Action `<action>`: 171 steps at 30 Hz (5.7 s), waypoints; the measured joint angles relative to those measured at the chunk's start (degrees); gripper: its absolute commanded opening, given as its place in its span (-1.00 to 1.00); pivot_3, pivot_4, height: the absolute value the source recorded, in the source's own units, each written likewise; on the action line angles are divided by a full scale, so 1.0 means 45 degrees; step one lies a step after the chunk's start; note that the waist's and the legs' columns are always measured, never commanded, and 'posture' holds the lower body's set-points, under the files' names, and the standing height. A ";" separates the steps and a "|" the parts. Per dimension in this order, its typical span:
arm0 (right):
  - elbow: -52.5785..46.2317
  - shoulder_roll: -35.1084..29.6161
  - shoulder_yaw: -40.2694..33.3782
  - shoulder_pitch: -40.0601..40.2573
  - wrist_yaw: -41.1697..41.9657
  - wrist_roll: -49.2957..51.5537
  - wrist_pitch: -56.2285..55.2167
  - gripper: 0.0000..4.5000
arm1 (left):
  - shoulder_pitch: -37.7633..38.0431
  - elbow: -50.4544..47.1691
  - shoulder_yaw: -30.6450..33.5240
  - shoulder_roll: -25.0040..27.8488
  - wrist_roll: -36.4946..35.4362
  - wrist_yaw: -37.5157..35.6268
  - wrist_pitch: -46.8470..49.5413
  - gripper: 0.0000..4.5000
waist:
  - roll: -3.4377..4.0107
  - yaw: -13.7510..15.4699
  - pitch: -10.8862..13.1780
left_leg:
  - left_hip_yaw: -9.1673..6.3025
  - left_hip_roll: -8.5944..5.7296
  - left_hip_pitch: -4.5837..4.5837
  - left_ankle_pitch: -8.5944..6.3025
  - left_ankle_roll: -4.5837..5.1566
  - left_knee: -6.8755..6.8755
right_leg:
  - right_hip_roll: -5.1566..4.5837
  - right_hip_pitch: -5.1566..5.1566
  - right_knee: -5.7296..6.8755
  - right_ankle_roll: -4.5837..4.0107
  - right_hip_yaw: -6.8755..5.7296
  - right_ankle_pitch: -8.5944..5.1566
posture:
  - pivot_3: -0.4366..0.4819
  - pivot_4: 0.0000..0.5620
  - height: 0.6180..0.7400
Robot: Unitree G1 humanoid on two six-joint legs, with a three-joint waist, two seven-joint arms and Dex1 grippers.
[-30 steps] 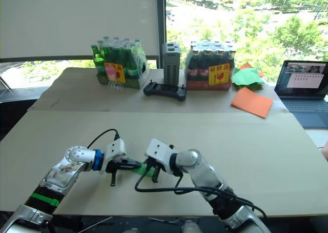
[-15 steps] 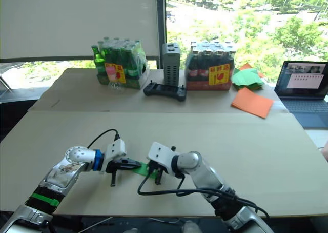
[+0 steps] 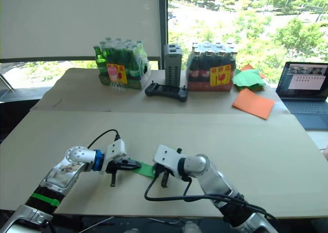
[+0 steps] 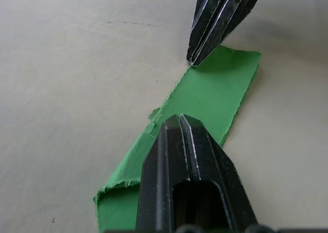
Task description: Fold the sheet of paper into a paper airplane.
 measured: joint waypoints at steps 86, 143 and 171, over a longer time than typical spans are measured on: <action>-0.0348 0.0350 0.0330 0.0561 -0.0565 0.0462 -0.0183 -0.99 | -0.1149 0.2162 -0.0314 0.0427 0.0788 -0.0880 -0.1377 -1.00 | 0.0023 -0.0249 -0.0032 | -0.0009 0.0024 0.0136 -0.0014 0.0020 -0.0043 | 0.0016 0.0158 -0.0100 0.0014 -0.0016 -0.0036 | -0.05 -0.47 1.00; -0.2683 -0.0049 -0.0994 0.1759 0.0990 0.4732 0.1062 1.00 | 0.5385 -0.6404 0.6416 0.1647 -0.6350 0.2447 0.6438 0.53 | -0.0050 -0.0016 0.0100 | -0.0010 0.0018 -0.0205 0.0005 -0.0013 -0.0020 | -0.0001 -0.0199 -0.0073 -0.0114 -0.0020 0.0051 | -0.05 -0.47 1.00; 0.0229 0.1406 -0.2812 0.0029 -0.0282 0.4589 0.0592 1.00 | 0.5020 -0.6364 0.5865 0.1479 -0.6554 0.2826 0.6078 0.53 | -0.0050 -0.0008 0.0099 | -0.0010 0.0015 -0.0201 0.0005 -0.0013 -0.0020 | -0.0003 -0.0199 -0.0057 -0.0126 -0.0018 0.0062 | -0.05 -0.47 1.00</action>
